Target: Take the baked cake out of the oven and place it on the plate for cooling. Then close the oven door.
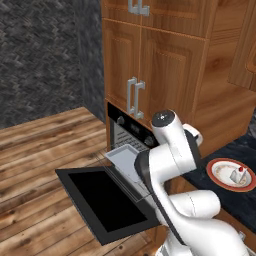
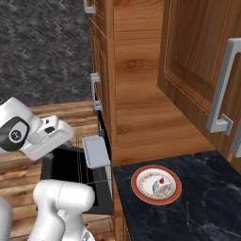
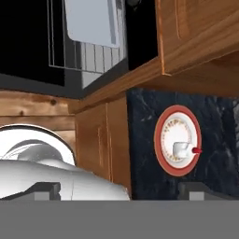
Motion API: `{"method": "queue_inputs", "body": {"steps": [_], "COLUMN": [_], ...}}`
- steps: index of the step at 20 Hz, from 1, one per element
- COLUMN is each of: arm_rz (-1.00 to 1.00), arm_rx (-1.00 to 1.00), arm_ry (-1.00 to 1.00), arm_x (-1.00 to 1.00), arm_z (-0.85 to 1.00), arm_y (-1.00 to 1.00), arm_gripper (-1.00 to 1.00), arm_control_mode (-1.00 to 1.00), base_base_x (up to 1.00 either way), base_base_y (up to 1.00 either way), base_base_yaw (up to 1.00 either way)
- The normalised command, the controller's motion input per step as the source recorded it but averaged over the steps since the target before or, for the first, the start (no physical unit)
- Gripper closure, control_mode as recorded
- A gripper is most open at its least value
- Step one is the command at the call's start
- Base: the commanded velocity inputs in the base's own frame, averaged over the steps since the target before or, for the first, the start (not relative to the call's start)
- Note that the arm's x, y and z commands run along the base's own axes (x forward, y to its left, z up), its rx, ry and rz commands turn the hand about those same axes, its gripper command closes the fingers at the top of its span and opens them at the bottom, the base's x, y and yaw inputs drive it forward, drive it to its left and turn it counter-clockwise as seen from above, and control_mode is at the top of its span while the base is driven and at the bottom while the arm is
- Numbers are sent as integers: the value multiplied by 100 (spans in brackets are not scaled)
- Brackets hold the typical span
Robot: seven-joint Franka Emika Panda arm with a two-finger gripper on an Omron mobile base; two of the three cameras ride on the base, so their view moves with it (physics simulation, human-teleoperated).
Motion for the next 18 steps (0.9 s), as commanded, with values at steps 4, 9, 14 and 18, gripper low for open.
{"method": "queue_inputs", "body": {"steps": [4, 9, 14, 18], "arm_rz": [28, 23, 30, 31], "arm_rx": [-20, -13, -4, 0], "arm_ry": [25, 20, 11, 14], "arm_x": [0, 8, 20, 29], "arm_z": [-7, -16, -30, -34], "arm_y": [30, 30, 25, 18], "arm_gripper": [-100, -100, -100, -100], "arm_control_mode": [-100, -100, -100, -100], "base_base_x": [0, 0, 0, 0], "base_base_y": [0, 0, 0, 0], "base_base_yaw": [0, 0, 0, 0]}}
